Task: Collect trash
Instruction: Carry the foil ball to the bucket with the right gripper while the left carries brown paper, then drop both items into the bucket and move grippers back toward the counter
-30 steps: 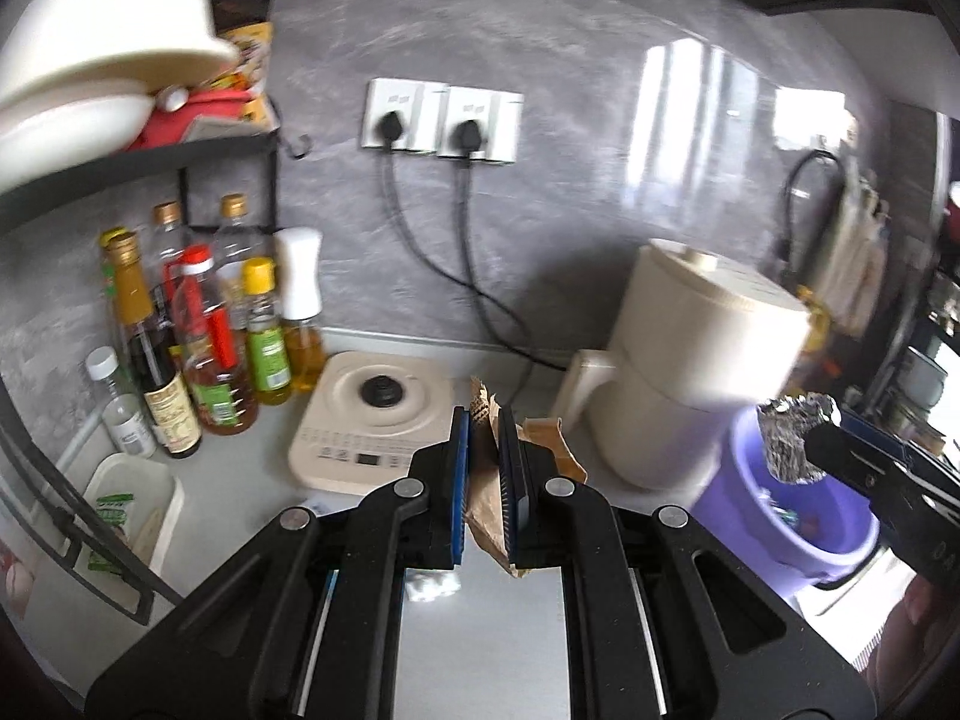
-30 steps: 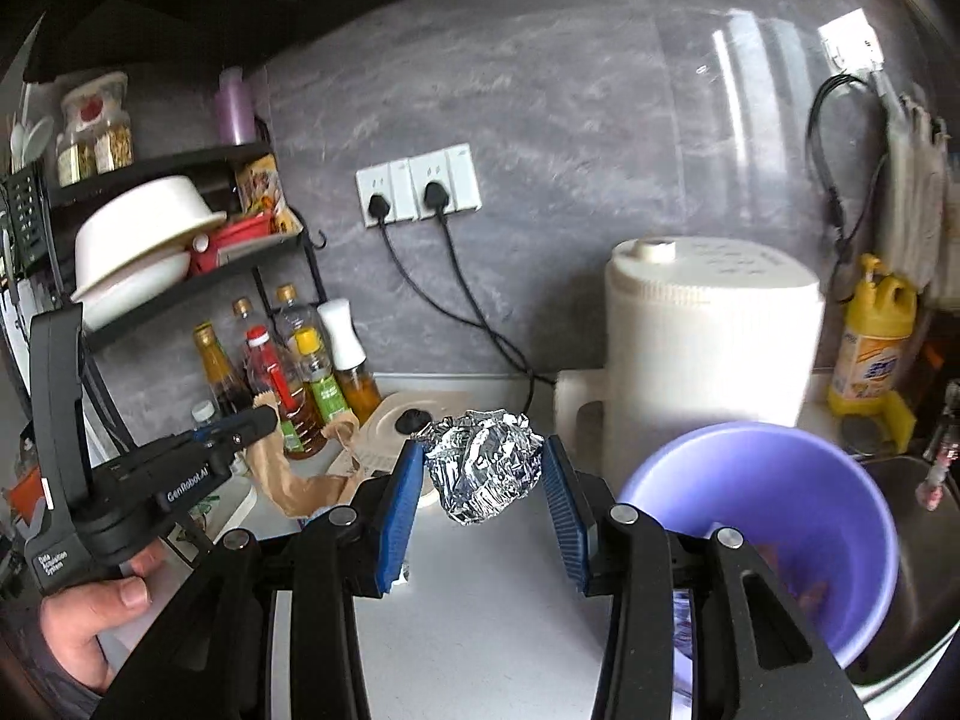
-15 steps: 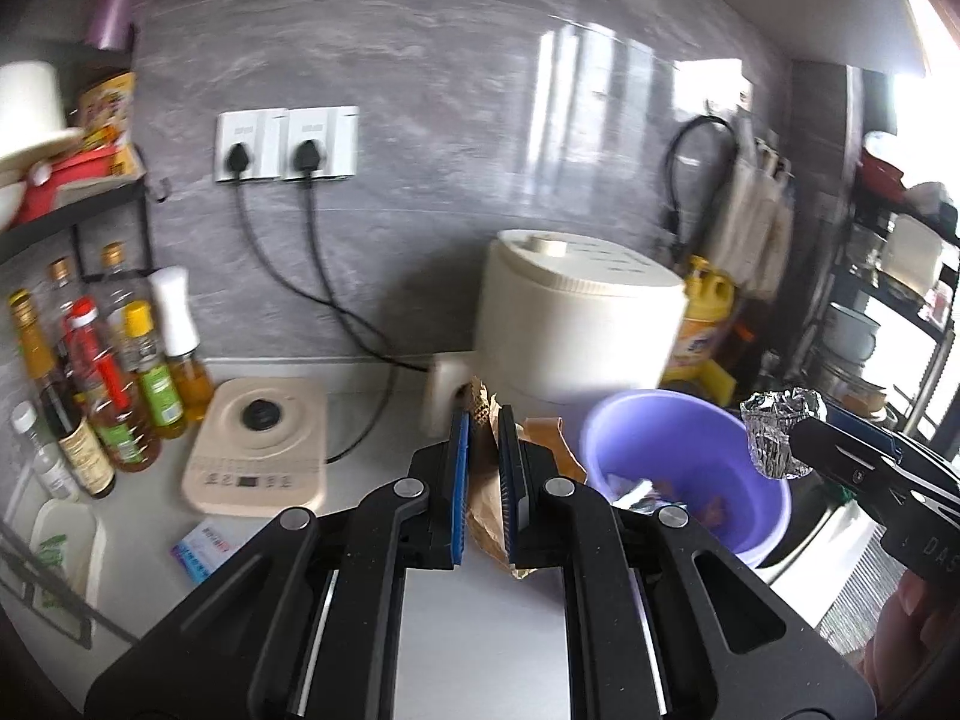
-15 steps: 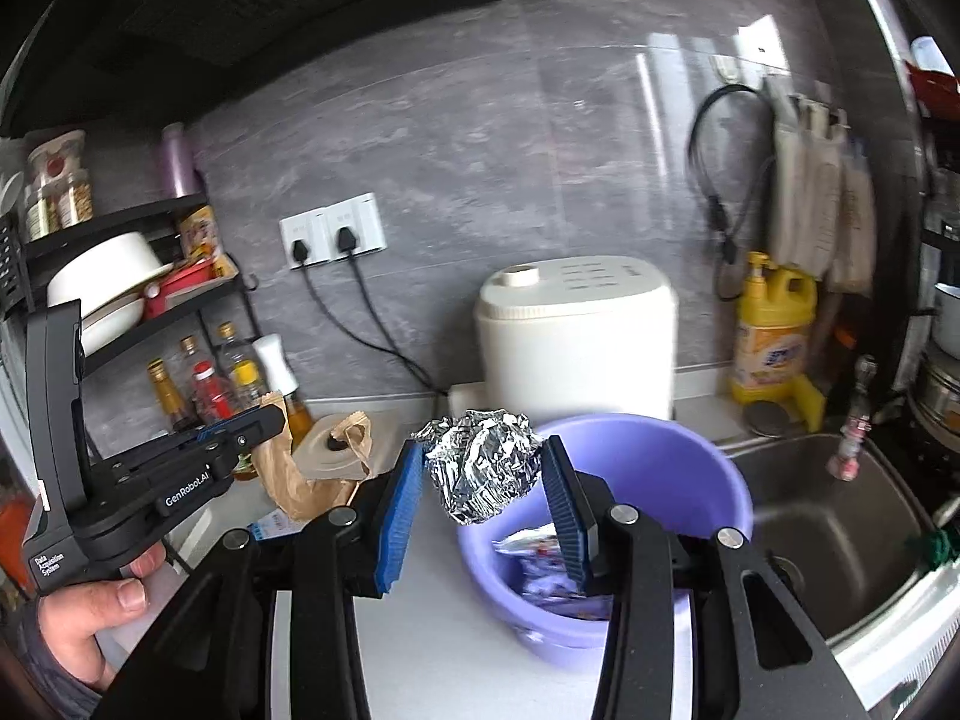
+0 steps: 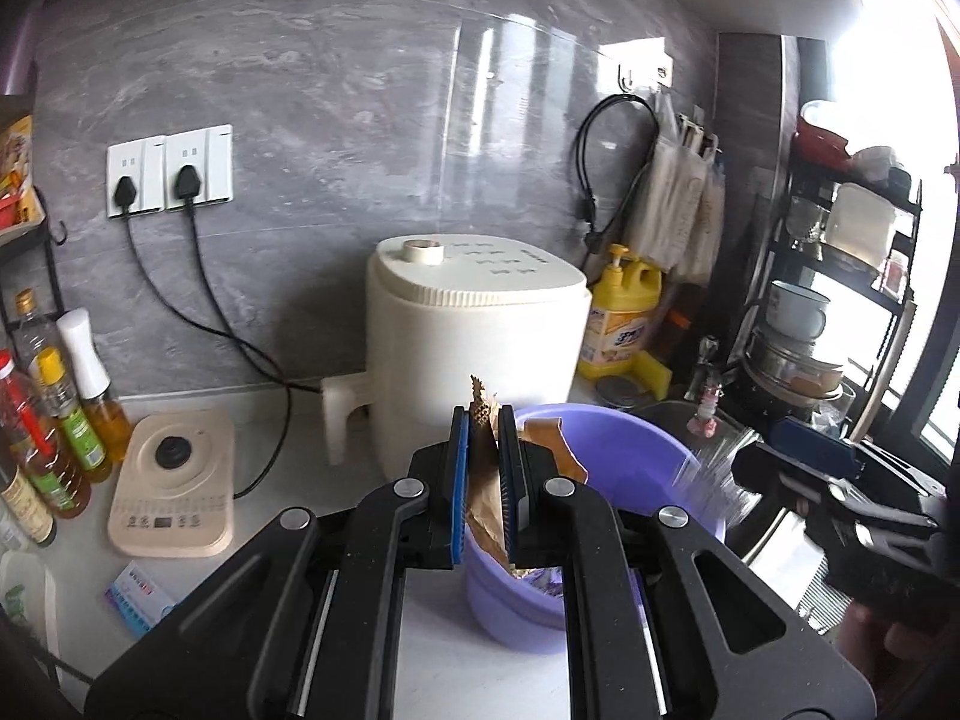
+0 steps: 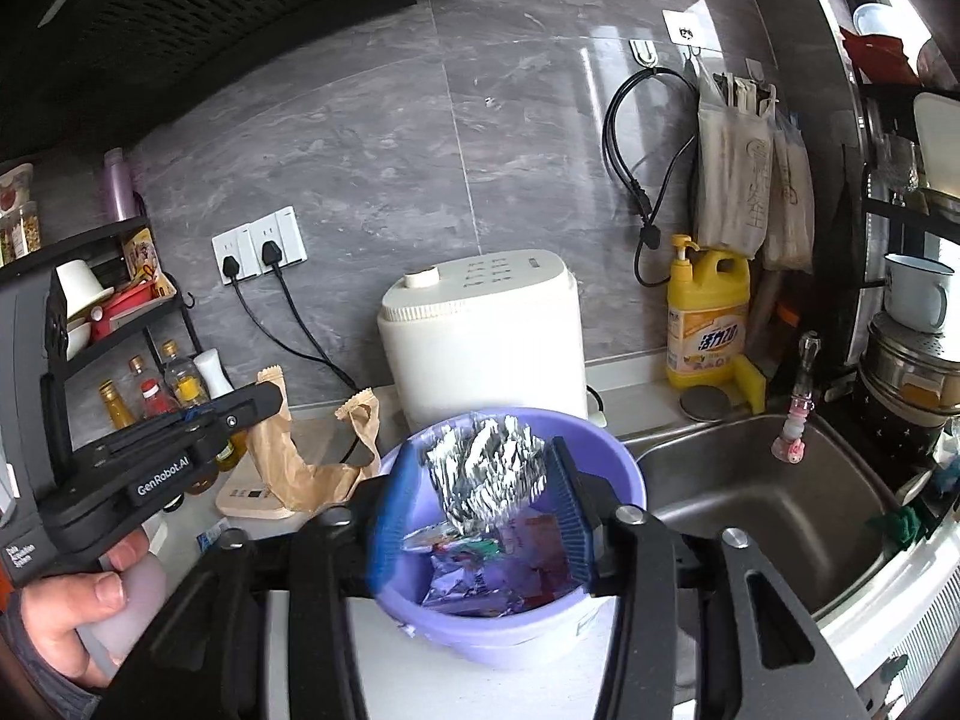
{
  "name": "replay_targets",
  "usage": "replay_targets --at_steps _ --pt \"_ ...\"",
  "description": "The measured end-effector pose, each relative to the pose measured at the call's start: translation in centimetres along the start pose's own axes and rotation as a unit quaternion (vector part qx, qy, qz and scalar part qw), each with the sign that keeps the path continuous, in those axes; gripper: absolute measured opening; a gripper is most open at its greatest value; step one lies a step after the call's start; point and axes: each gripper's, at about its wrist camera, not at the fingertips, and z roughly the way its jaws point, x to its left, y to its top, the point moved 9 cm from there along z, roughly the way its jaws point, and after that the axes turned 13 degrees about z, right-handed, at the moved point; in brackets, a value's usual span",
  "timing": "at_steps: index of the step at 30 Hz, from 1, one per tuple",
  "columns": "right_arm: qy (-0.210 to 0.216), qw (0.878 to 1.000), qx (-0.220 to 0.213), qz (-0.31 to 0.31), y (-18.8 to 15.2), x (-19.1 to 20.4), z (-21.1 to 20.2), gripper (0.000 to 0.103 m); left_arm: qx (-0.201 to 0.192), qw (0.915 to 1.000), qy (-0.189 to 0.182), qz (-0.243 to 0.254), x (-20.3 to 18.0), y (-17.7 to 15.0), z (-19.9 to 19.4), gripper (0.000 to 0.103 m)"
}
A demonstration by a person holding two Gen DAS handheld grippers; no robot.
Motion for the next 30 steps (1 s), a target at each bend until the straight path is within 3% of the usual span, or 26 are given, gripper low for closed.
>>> replay_targets --at_steps 1,14,17,21,24,30 --pt "0.0 1.0 -0.008 0.001 0.2 -0.3 -0.1 0.074 0.001 1.0 -0.003 0.002 -0.3 0.1 0.3 0.01" --pt "-0.03 0.999 -0.007 0.02 -0.1 -3.6 -1.4 0.078 0.011 0.9983 -0.053 0.023 -4.2 0.5 3.0 0.01" --pt "-0.04 0.999 -0.009 0.026 0.0 -4.3 -1.7 0.078 0.021 0.9968 -0.075 0.021 -5.4 0.5 3.8 0.014" --pt "-0.049 0.998 -0.014 0.031 0.1 -5.2 -2.4 0.081 0.026 0.9961 -0.084 0.012 -6.2 0.3 4.4 0.064" --pt "-0.053 0.998 -0.015 0.037 0.1 -5.7 -2.8 0.081 0.022 0.9965 -0.077 0.024 -6.5 0.3 4.2 0.078" --pt "-0.047 0.998 -0.019 0.044 0.1 -5.4 -2.5 0.09 0.026 0.9982 -0.049 0.021 -4.7 -0.3 3.3 0.088"
